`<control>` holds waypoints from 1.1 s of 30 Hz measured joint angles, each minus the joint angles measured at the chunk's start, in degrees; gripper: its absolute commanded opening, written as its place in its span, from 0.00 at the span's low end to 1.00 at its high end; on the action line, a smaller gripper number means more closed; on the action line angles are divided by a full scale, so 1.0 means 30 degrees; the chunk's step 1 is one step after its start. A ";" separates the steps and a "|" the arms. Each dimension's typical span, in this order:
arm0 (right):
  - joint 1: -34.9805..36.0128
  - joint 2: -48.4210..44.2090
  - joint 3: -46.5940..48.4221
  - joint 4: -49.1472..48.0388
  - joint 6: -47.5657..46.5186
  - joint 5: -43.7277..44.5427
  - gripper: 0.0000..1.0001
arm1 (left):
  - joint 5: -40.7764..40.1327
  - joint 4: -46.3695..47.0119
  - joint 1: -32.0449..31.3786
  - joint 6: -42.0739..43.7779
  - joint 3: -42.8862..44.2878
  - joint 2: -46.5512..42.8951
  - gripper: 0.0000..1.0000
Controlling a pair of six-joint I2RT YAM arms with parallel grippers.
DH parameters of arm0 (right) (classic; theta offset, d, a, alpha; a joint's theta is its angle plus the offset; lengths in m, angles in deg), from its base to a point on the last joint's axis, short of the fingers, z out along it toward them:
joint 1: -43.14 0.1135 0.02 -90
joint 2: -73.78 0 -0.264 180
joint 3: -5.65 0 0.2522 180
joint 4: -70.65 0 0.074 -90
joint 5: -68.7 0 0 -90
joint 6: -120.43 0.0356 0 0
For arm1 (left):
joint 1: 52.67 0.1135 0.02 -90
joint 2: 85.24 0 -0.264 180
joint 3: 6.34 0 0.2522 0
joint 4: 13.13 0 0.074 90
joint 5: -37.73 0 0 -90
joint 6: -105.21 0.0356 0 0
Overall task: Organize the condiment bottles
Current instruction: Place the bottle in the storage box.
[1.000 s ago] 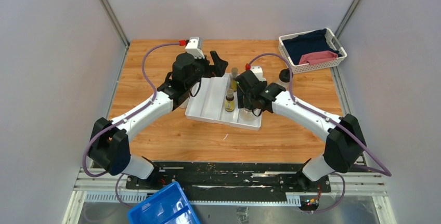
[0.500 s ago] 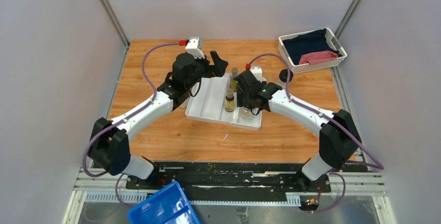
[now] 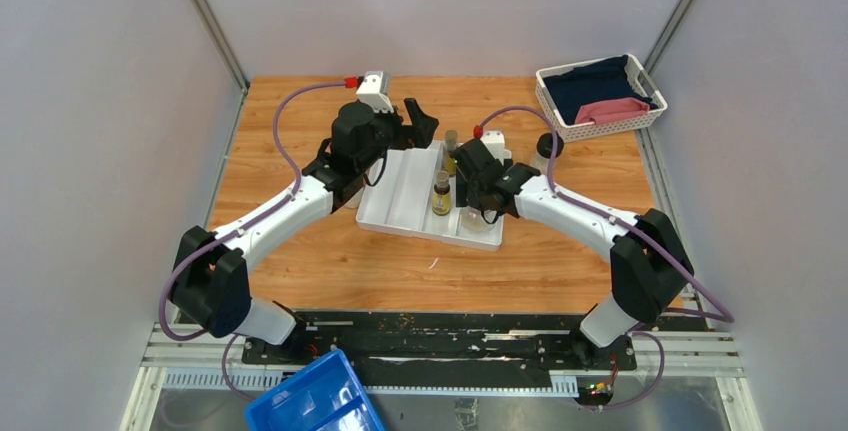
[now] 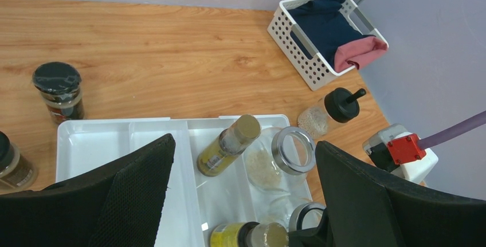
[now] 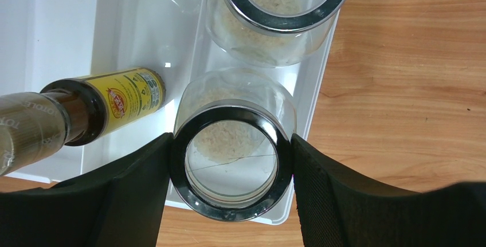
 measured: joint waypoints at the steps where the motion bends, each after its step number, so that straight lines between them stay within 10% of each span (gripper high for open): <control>1: 0.0000 0.0000 -0.0022 -0.0051 0.0036 0.0044 0.00 | 0.0000 0.0000 0.0000 0.0007 0.0000 0.0000 0.95; 29: 0.0007 -0.0423 -0.0860 -0.0925 0.1464 0.0648 0.00 | 0.0066 0.0000 0.0000 0.0007 0.0000 0.0000 0.95; 33: 0.0007 -0.0423 -0.0860 -0.0925 0.1479 0.0656 0.17 | 0.0073 0.0000 0.0000 0.0007 0.0000 0.0000 0.96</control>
